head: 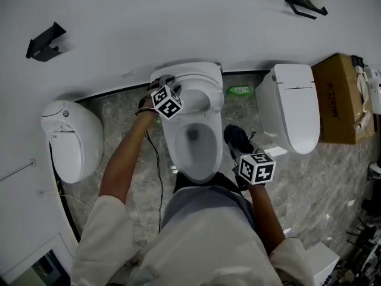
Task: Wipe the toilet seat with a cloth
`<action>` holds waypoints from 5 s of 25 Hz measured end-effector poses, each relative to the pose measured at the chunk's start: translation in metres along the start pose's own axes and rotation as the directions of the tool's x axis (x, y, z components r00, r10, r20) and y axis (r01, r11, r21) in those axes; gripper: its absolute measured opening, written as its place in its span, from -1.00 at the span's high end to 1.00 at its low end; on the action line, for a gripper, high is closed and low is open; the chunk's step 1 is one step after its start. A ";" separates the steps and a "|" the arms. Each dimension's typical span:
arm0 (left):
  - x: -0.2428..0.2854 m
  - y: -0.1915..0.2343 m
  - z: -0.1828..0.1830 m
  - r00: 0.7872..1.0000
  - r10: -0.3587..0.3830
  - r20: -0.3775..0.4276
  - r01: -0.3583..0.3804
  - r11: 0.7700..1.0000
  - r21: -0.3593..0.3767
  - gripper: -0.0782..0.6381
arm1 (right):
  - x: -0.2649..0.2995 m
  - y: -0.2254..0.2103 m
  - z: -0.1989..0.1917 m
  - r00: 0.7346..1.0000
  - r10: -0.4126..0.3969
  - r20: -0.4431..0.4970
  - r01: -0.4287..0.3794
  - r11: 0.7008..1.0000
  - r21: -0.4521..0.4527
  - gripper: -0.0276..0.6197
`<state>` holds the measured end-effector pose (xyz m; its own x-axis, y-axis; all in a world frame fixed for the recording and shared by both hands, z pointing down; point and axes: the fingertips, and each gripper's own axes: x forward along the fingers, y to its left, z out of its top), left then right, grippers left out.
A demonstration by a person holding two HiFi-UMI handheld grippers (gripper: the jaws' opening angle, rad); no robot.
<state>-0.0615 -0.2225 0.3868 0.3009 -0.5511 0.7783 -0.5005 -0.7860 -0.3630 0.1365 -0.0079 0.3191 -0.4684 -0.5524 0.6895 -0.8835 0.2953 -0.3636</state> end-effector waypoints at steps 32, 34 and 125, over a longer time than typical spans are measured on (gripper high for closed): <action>-0.068 -0.087 -0.003 0.998 -0.014 0.060 0.016 0.999 -0.033 0.38 | -0.027 0.029 -0.050 1.000 0.020 0.000 -0.020 0.998 0.054 0.69; -0.075 -0.097 -0.004 0.997 -0.037 0.071 0.039 0.999 -0.026 0.38 | -0.030 0.029 -0.054 1.000 0.017 0.000 -0.017 0.998 0.056 0.69; 0.030 -0.545 -0.256 0.720 -0.694 0.026 0.689 0.708 -0.154 0.29 | 0.127 -0.026 -0.326 0.905 0.050 -0.422 0.040 0.979 0.202 0.69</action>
<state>0.0128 0.2610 0.7391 0.5849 0.1417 0.7986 -0.2720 -0.8934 0.3577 0.1014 0.1686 0.6205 -0.4674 -0.1565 0.8701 -0.8837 0.1098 -0.4550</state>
